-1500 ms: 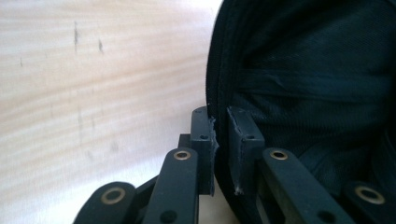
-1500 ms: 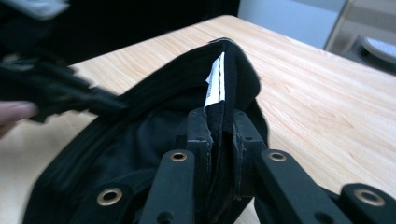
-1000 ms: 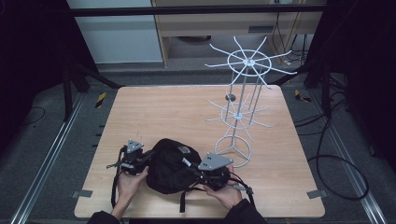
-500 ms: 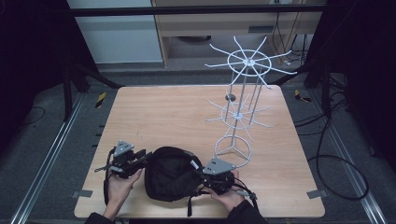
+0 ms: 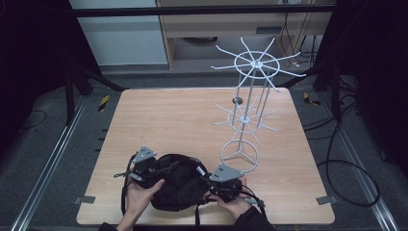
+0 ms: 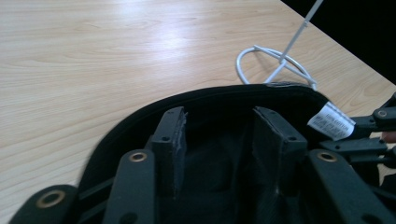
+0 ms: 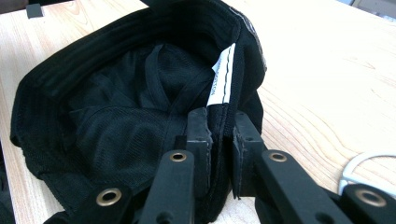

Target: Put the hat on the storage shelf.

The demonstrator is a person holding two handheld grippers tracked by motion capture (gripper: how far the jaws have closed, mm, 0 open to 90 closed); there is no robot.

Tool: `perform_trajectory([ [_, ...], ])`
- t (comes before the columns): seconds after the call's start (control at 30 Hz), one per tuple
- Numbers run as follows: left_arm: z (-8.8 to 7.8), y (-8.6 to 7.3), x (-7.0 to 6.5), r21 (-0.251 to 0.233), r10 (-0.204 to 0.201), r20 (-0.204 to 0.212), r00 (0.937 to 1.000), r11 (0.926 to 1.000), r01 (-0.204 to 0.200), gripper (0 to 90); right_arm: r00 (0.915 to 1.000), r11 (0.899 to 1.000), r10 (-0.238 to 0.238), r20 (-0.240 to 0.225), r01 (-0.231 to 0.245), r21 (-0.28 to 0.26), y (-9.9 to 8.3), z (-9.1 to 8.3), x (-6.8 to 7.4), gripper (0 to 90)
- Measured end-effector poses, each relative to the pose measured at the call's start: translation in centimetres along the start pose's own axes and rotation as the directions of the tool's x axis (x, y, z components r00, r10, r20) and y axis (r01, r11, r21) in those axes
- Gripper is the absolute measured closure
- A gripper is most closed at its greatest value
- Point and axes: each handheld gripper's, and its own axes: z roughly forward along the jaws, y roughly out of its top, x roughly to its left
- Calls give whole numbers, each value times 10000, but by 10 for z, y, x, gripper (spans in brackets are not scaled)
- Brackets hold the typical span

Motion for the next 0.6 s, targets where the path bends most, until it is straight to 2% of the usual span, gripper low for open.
perform_trajectory([
  [0.17,11,-2,-11,72,20,224,9997,10000,-22,463,10000,10000,-50,-78,50,6,0,1,2,804],
  [0.33,13,-2,-17,-131,-119,530,9985,9998,126,409,9999,9999,-134,-108,135,105,-1,5,5,802],
  [0.5,14,0,-23,-202,-287,581,9979,9993,299,373,9997,9998,-179,-147,180,96,-1,8,7,800],
  [0.6,18,-1,-26,-84,-287,434,9986,9995,291,354,9997,9997,-206,-166,207,99,-2,9,8,798],
])
